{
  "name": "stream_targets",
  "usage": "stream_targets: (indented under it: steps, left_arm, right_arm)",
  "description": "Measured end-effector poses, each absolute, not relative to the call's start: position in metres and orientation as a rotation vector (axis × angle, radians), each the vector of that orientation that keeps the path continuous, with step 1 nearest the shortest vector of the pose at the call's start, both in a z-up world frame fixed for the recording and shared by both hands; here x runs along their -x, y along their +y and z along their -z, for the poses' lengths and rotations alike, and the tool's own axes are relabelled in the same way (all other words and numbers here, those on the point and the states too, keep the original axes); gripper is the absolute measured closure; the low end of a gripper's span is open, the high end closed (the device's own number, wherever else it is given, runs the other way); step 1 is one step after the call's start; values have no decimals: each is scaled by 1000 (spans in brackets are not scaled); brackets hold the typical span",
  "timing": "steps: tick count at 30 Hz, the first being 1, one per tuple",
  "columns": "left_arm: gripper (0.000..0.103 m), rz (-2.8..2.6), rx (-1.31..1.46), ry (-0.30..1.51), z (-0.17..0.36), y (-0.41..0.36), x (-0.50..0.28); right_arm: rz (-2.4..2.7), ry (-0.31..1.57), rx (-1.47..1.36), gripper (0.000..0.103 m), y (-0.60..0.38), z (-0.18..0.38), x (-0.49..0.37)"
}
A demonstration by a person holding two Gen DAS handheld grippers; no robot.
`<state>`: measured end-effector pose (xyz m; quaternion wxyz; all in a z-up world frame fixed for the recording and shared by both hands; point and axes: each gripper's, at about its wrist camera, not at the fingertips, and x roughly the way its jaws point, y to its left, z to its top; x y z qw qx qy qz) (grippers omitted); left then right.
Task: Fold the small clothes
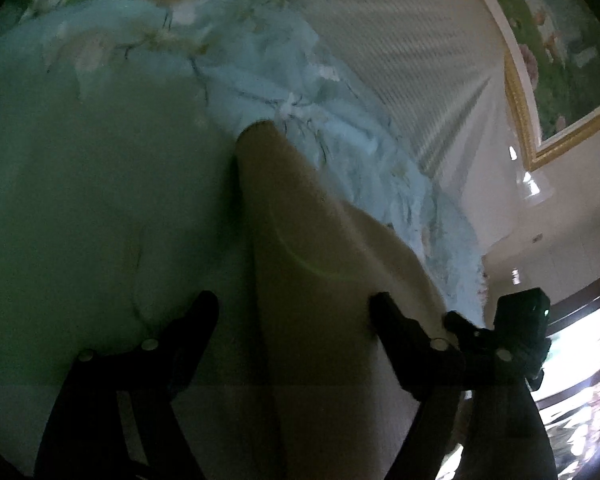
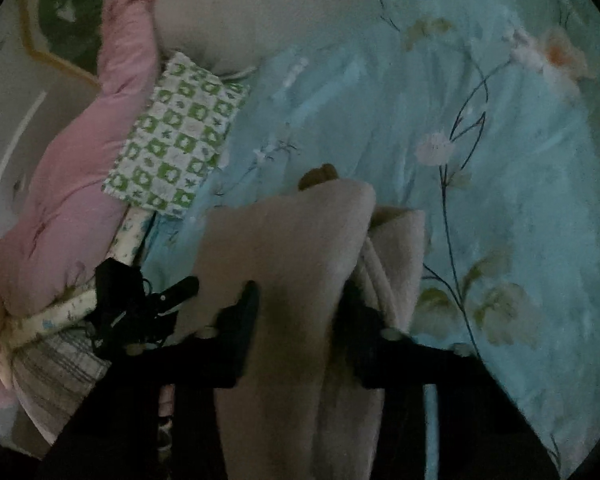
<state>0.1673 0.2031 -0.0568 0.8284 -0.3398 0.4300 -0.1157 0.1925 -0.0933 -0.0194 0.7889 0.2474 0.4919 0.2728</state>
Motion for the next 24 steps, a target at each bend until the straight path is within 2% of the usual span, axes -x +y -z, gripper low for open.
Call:
stream_targets:
  steps: [1, 2, 3, 6, 9, 11, 14, 18, 24]
  left_arm:
    - [63, 258, 703, 914, 54, 197, -173]
    - [68, 271, 689, 915, 49, 193, -176]
    - [70, 269, 660, 910, 45, 187, -178]
    - [70, 273, 507, 882, 29, 171, -175]
    - [70, 264, 410, 898, 29, 153, -175]
    - [68, 229, 361, 916, 33, 147, -176]
    - [64, 212, 324, 915, 25, 145, -165]
    - [39, 174, 228, 867, 0, 150, -115]
    - [34, 192, 176, 871, -1, 145, -25]
  right_arm:
    - [-583, 1075, -545, 89, -91, 24, -198]
    - [-585, 1072, -562, 91, -92, 24, -201]
    - [-597, 1045, -572, 94, -94, 20, -200]
    - [-613, 909, -594, 95, -109, -5, -182]
    - [-527, 933, -544, 95, -119, 6, -174]
    - [-501, 1006, -562, 95, -119, 31, -178]
    - [-510, 1006, -633, 92, -122, 36, -177]
    - [-513, 956, -588, 88, -129, 5, -154]
    - [-532, 918, -498, 87, -139, -21, -87]
